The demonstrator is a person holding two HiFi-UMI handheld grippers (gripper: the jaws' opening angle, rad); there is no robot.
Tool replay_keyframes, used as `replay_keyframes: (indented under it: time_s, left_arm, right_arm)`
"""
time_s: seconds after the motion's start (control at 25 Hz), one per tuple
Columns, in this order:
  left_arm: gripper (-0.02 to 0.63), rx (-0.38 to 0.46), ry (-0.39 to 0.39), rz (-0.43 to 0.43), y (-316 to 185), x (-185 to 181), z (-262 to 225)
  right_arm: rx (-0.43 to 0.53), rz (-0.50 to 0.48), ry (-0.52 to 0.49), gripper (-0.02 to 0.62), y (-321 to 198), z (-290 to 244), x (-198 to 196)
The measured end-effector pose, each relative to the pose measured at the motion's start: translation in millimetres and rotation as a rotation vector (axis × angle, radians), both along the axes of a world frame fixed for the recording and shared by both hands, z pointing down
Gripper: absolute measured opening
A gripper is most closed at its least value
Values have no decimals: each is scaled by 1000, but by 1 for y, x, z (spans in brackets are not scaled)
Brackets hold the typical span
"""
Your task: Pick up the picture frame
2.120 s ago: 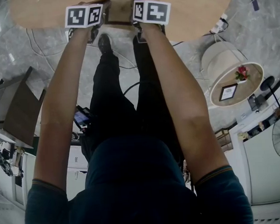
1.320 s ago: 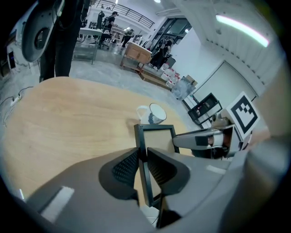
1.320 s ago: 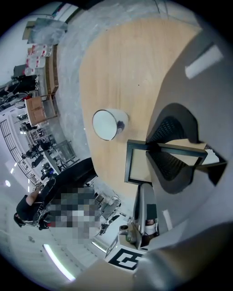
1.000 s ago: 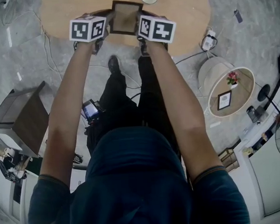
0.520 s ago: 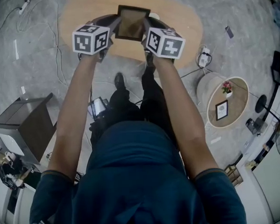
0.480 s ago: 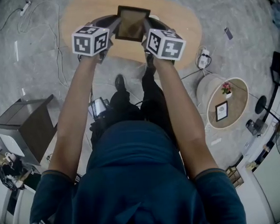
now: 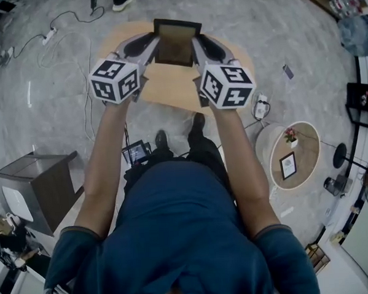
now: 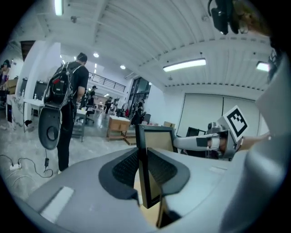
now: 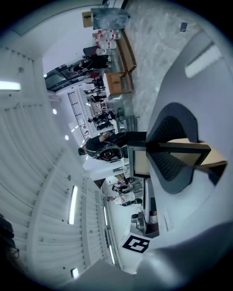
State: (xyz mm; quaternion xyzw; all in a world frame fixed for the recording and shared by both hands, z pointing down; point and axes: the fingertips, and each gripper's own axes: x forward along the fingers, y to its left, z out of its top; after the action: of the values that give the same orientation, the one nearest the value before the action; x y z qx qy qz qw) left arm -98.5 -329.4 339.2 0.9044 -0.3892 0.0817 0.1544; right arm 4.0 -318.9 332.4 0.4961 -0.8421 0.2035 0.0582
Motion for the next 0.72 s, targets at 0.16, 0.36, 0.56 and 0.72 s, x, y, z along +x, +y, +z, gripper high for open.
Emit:
replay_keyframes:
  time_s: [0.16,0.36,0.56,0.72]
  left_arm:
    - [54,116,40,10,20,4,-52]
    - [54,241,78,19,51,-4,-107]
    - [54,347,102,18,86,-13,-152]
    - [54,398,110,12,100,-17,-171]
  right_arm:
    - [138,-18,11,66,23,-56,4]
    - [275,-53,35,66,58,-115,-5]
    - [376,-89,72,66,95,-162,-14]
    - [414,-122,78,66,108,-181,-18]
